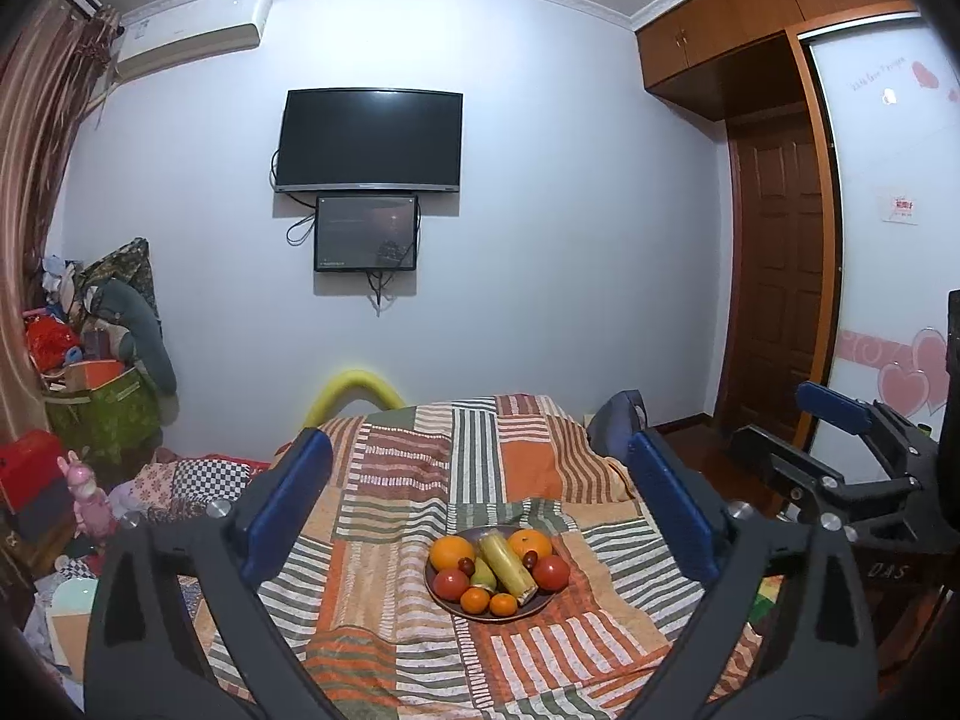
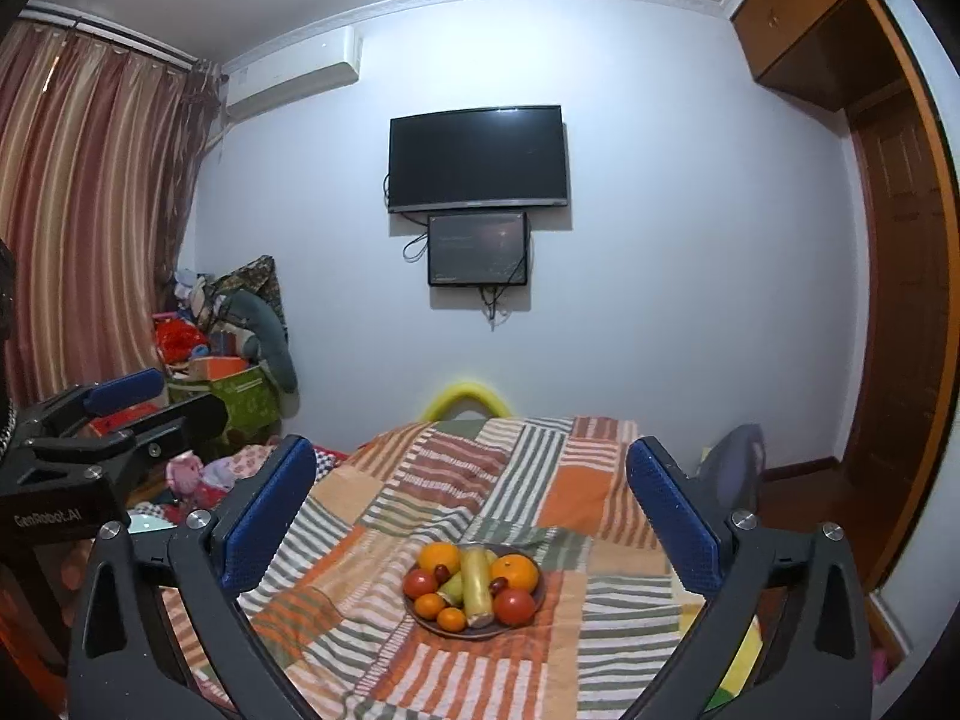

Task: Organize fruits

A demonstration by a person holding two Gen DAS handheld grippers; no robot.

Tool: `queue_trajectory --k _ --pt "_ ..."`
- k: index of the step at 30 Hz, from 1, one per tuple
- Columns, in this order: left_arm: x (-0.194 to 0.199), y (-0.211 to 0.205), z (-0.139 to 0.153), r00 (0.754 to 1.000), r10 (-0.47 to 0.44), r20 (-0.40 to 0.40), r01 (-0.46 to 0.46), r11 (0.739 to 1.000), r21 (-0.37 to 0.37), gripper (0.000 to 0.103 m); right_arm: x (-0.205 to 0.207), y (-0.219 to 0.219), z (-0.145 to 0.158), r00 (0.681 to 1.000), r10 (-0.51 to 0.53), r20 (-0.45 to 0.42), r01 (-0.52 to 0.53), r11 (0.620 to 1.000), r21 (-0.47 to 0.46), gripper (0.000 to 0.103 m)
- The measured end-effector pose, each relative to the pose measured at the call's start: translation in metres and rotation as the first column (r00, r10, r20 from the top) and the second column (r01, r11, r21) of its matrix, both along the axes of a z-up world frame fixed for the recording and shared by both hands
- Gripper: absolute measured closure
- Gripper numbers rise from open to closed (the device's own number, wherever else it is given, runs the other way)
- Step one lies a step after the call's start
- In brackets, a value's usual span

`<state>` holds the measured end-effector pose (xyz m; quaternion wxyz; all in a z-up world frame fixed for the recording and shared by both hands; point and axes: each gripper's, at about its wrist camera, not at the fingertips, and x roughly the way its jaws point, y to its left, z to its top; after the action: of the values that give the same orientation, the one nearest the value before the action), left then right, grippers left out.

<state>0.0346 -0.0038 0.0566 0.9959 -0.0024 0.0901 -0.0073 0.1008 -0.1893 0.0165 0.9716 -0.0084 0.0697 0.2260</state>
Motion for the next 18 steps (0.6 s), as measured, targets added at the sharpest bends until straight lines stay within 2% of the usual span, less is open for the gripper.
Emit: queue_trajectory --k 18 --pt "-0.002 -0.003 -0.005 1.0 -0.012 -0.009 0.012 1.0 0.009 0.001 -0.01 -0.001 -0.003 1.0 -0.011 -0.003 0.011 1.0 -0.008 0.0"
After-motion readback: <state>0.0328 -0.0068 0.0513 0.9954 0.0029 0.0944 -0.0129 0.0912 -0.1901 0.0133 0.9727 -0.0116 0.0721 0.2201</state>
